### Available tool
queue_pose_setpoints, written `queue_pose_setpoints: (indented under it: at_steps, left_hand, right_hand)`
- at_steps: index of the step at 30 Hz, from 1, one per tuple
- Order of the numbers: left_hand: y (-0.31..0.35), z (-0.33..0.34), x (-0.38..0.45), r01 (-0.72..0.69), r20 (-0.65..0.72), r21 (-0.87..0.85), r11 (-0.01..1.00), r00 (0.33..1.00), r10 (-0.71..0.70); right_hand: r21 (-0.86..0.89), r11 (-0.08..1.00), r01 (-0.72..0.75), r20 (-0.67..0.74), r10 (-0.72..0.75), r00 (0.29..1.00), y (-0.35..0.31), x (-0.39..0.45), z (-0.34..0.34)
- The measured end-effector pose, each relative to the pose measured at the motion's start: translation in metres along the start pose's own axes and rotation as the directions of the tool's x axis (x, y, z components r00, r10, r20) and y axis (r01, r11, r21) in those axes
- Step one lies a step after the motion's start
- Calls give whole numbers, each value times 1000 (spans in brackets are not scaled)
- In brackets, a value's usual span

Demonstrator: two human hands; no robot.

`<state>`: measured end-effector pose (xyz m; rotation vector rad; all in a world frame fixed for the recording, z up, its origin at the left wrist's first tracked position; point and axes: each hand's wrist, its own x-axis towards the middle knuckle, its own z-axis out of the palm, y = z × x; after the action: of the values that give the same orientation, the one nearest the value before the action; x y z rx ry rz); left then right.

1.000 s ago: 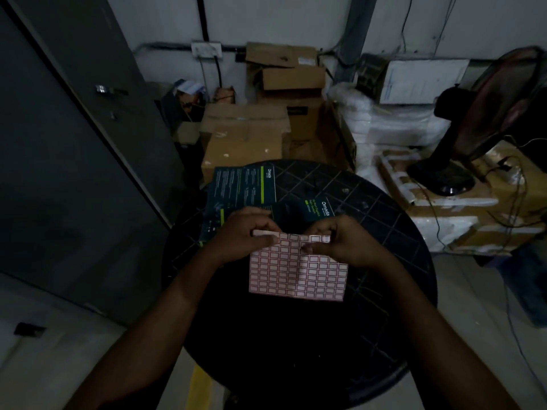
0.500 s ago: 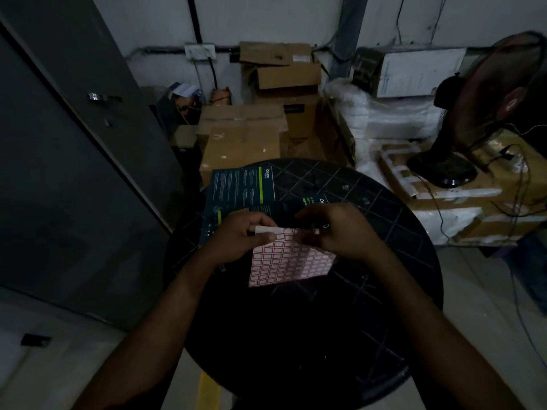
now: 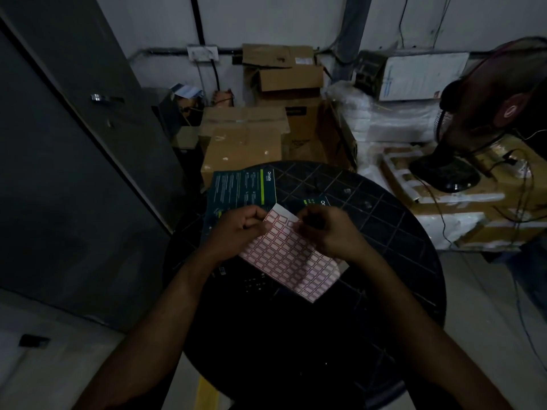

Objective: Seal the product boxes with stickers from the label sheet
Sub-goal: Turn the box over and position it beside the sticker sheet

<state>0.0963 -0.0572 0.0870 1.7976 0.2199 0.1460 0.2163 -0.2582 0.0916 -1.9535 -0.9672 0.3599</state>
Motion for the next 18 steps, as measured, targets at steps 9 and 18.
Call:
queue_pose_setpoints:
  at_steps: [9,18]
  left_hand:
    - [3,-4,1,-25,-1,-50,998,1000,25]
    - [4,0,-5,-41,-8,0,999,999,41]
  right_hand:
    - [-124,938,323,-162,-340,926,-13,9,19]
    - [-283,923,260,-205,-323,924,-13,9,26]
